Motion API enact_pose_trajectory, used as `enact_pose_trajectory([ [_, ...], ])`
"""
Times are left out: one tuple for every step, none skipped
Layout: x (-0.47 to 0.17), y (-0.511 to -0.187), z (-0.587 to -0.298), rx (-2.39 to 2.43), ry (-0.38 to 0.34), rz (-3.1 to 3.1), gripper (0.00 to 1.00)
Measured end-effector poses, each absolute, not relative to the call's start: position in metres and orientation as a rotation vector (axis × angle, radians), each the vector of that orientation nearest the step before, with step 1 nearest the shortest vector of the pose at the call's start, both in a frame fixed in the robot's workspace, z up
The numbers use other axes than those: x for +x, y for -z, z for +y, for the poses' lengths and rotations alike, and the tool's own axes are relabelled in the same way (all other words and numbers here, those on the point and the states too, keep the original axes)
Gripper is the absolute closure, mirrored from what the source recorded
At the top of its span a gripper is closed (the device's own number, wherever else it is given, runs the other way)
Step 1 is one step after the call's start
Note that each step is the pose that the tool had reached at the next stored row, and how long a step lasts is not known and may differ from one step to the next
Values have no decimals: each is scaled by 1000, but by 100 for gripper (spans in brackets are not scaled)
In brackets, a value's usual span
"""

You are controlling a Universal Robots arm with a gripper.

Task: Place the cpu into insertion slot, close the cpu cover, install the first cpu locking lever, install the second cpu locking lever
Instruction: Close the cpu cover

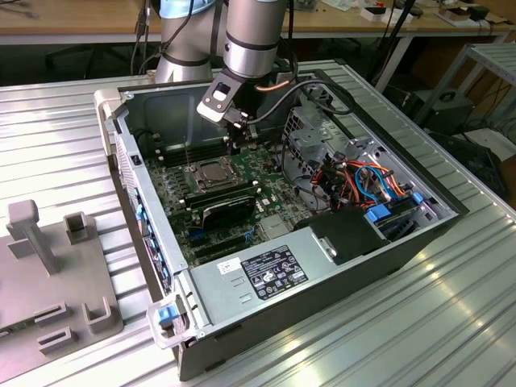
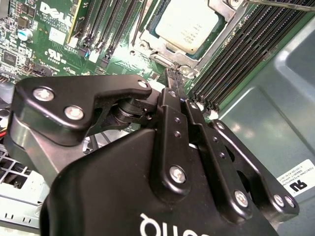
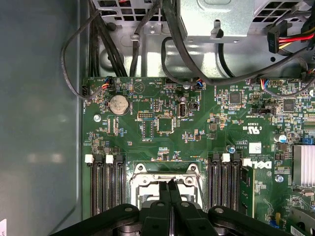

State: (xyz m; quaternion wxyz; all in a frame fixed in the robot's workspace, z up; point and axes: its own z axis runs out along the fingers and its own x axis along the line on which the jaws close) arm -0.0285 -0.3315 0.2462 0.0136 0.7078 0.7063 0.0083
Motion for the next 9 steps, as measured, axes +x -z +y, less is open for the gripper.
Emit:
enact_pose_trajectory([
  [-28,-246,-332,2204,-26,2200,89],
  [-28,-246,-332,2205,-26,2200,89],
  [-28,-246,-332,2205,-26,2200,89],
  [-28,-246,-332,2205,-26,2200,89],
  [-28,-246,-332,2205,-26,2200,89],
  [-28,-246,-332,2204,-26,2200,89],
  [-28,-246,-332,2205,-26,2200,89],
  [-28,-246,-332,2205,-26,2200,89],
  [-28,-246,-332,2205,-26,2200,89],
])
